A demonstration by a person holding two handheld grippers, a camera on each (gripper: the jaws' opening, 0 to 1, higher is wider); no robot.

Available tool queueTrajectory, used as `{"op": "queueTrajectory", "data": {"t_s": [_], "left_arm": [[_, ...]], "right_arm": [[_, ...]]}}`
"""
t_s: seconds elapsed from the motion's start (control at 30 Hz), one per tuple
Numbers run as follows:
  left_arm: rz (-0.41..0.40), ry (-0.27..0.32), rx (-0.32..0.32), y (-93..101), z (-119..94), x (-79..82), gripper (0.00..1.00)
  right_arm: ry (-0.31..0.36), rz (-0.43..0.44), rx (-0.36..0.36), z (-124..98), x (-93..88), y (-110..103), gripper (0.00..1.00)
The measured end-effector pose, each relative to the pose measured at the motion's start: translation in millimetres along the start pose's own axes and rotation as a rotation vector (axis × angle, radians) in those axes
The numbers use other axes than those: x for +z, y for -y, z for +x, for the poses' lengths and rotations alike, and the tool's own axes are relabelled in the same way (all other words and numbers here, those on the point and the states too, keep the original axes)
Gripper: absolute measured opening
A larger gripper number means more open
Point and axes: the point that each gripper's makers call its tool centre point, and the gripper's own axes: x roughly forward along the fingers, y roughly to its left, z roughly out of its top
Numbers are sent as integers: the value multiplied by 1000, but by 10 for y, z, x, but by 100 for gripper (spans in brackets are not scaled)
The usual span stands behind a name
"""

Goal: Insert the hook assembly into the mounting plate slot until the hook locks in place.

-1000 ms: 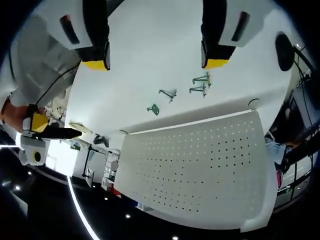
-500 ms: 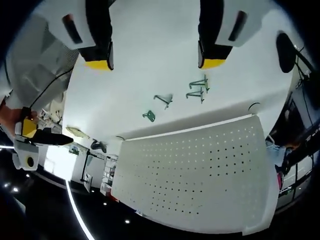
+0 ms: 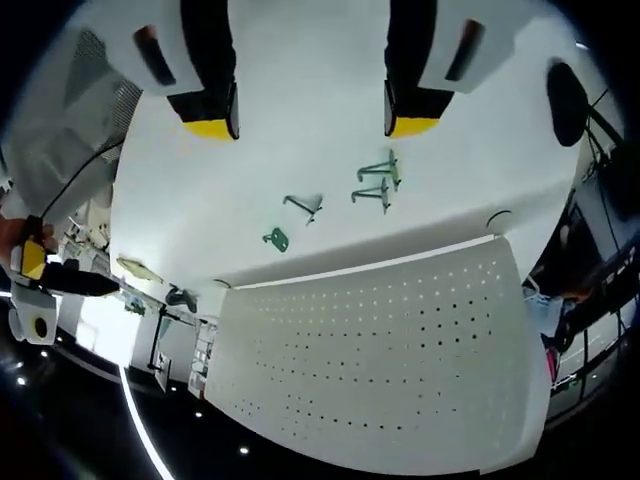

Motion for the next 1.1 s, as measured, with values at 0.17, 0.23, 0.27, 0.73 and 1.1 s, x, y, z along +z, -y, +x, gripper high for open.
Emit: {"op": "queueTrajectory", "data": {"t_s": [0.17, 0.23, 0.27, 0.73, 1.1], "left_arm": [[15, -10, 7, 25, 71, -14, 55], [10, -19, 11, 8, 110, -35, 52], [5, -25, 20, -12, 131, -45, 52], [33, -55, 157, -360, 267, -78, 32], [45, -56, 210, -546, 345, 5, 25]], "right_arm": [[-4, 13, -5, 3, -42, 8, 65], [-6, 17, -4, 5, -55, 5, 64], [-6, 18, -4, 6, -60, 6, 64], [-11, 34, -16, 9, -93, 73, 63], [-15, 40, -9, 38, -105, 88, 62]]}}
